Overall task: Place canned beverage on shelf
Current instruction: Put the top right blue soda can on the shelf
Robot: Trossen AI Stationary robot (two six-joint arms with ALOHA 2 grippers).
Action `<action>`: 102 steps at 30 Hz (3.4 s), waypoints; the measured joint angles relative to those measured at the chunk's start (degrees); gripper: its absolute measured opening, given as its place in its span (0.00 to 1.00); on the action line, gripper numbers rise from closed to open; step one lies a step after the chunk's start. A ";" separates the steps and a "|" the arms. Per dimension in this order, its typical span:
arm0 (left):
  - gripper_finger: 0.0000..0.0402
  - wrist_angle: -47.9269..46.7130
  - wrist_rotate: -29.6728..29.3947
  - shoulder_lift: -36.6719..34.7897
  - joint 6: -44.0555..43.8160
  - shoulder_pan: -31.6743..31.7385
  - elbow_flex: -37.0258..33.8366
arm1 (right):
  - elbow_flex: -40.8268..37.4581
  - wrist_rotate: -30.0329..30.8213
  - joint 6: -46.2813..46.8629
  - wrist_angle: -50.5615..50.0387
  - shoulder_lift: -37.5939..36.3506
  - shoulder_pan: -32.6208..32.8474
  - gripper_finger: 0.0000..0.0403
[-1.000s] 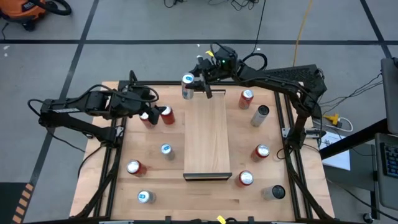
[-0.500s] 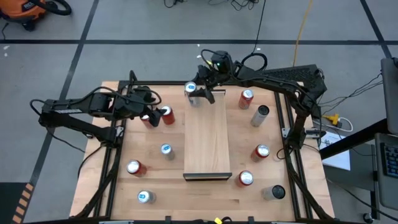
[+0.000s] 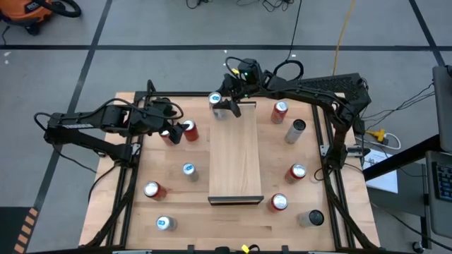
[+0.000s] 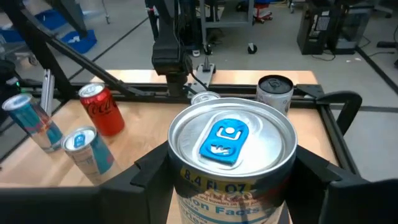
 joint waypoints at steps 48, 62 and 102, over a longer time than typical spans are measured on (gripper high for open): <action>0.93 0.00 0.00 0.00 0.19 0.01 0.00 | -0.02 2.64 2.92 2.23 0.55 0.04 0.69; 0.93 0.00 0.00 0.00 0.10 -0.01 0.00 | -0.04 3.48 2.41 -1.61 -0.06 0.04 0.70; 0.93 -0.02 0.00 0.02 1.41 0.01 0.00 | -0.07 10.76 -0.57 -12.87 -3.32 -0.69 0.63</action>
